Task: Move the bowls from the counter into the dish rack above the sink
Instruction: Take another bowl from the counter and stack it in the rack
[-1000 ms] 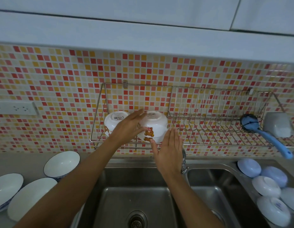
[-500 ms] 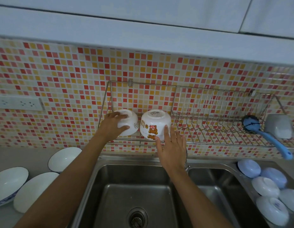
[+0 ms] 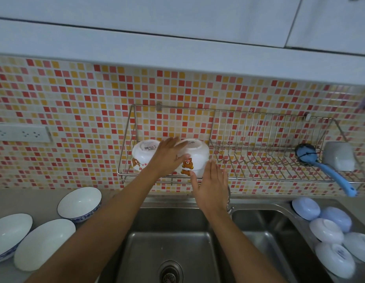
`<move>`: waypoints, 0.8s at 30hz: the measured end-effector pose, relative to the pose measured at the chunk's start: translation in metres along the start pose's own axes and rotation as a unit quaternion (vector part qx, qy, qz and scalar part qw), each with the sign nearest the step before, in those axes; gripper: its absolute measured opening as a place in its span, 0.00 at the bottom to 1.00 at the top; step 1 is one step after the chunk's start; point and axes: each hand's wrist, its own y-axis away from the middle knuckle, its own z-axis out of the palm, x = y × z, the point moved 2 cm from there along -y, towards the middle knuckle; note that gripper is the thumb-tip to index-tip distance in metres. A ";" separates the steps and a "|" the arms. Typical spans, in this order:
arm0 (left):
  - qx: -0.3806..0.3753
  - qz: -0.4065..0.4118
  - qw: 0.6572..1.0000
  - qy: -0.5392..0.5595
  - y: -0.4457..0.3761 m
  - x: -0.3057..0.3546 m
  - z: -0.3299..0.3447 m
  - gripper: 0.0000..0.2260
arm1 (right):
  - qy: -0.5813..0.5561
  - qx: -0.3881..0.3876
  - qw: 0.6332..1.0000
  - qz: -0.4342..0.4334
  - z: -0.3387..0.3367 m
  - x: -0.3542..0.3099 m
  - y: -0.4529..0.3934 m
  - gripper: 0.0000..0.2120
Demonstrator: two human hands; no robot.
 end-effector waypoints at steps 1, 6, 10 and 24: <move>-0.010 0.001 1.000 -0.009 -0.005 0.004 0.003 0.26 | 0.001 -0.001 1.000 0.001 0.000 0.000 0.000 0.39; 0.002 -0.005 1.000 0.018 -0.017 0.013 0.011 0.29 | 0.004 -0.006 1.000 0.005 -0.001 0.000 0.001 0.39; 0.016 -0.002 0.998 0.065 -0.018 0.019 0.014 0.32 | 0.001 0.011 1.000 0.004 0.001 -0.002 0.001 0.39; 0.083 0.026 0.996 0.018 -0.005 0.020 0.013 0.26 | -0.014 0.026 0.998 -0.051 0.009 0.012 0.014 0.31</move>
